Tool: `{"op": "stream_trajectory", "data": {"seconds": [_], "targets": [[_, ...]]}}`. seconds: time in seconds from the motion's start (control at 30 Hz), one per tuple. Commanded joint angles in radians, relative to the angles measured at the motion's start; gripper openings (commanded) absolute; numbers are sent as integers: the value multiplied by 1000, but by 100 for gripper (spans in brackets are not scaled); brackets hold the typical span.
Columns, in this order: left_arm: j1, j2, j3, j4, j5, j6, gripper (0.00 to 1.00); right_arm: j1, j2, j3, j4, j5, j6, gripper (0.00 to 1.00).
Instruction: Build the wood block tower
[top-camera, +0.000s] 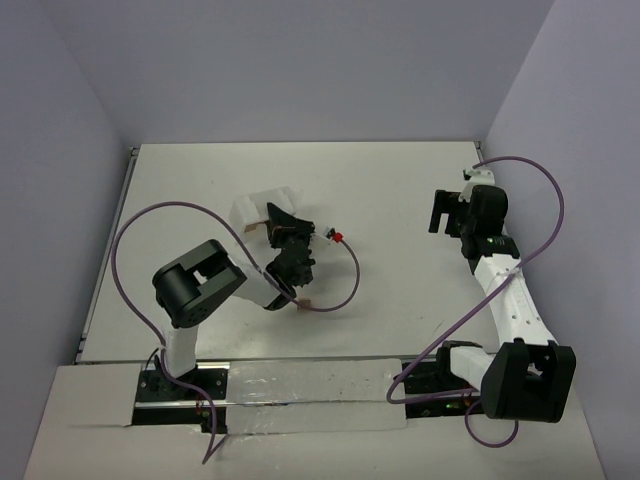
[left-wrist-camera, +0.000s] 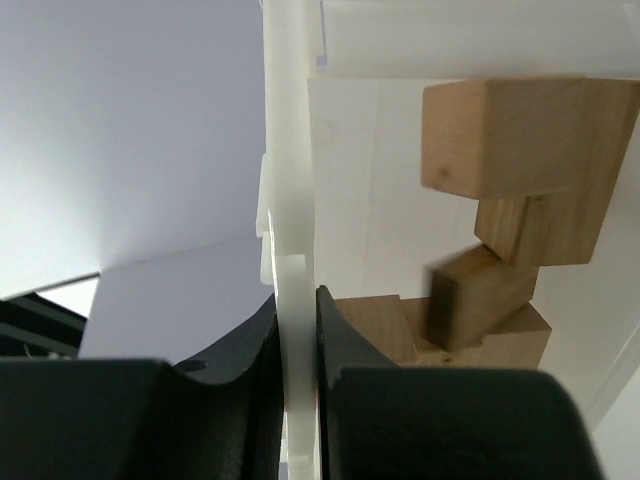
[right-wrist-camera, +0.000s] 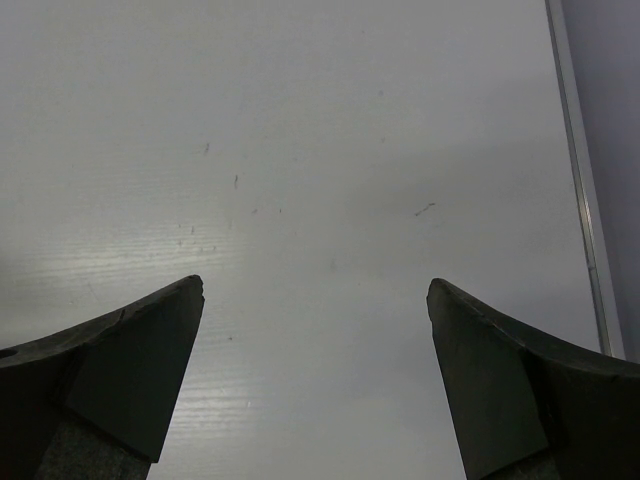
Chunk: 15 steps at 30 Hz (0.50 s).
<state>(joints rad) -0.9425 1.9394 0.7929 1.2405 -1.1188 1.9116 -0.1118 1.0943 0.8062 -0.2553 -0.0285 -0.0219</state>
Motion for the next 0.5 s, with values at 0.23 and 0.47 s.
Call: {"op": "stream_trajectory", "data": {"seconds": [0.23,0.47], "targets": [[-22,85,-32,354,14,106,0,-8,-16,42,28,-10,10,100],[-23,166,-69,498,19,209,0,-9,-12,44,25,-16,11,100]]}}
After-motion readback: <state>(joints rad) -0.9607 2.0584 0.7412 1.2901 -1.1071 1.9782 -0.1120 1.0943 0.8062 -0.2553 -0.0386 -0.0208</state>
